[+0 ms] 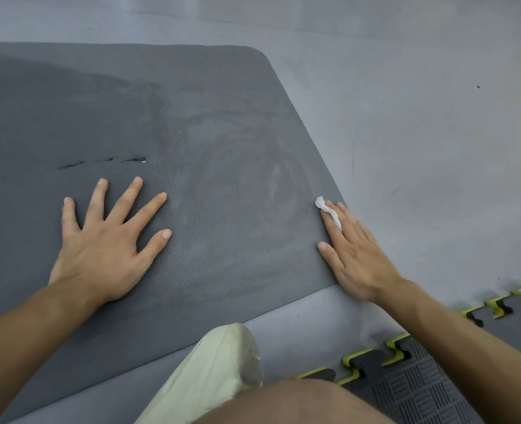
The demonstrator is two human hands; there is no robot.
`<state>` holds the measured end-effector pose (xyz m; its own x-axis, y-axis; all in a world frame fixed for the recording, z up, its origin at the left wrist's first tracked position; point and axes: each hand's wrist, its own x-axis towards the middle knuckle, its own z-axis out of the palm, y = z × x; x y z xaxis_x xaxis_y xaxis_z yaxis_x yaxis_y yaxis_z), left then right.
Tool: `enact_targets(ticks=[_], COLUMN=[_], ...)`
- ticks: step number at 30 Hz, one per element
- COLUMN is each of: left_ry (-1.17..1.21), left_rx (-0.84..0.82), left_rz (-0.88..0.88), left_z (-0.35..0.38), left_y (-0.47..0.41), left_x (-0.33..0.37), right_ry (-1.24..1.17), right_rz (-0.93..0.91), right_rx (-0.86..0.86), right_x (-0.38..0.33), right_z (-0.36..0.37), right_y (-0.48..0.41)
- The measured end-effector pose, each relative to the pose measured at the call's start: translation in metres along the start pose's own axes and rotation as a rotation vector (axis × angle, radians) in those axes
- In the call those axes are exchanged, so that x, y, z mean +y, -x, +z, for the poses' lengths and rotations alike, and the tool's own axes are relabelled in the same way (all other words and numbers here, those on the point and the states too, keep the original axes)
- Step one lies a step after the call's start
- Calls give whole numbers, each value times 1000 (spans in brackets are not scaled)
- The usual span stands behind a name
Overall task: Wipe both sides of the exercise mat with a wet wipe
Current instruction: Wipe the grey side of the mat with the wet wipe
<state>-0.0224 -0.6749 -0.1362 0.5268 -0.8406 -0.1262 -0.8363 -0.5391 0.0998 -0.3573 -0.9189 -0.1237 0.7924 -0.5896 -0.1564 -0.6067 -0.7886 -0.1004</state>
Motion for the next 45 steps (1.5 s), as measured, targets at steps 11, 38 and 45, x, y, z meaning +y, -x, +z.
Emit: enact_targets(ticks=[11,38,45], left_ry=[-16,22,67], left_rx=[-13,-27,-12], left_rz=[4,44,170], left_z=[-2,-4,-7], left_y=[0,1,7], left_x=[1,-4,-47], right_ry=[-171,-69,-58], right_rz=[-77,-96,-244], right_rx=[51,-81,-139], right_x=[-95,-156,-258], right_z=[2,-24,-25], right_y=[-90,-262,-301])
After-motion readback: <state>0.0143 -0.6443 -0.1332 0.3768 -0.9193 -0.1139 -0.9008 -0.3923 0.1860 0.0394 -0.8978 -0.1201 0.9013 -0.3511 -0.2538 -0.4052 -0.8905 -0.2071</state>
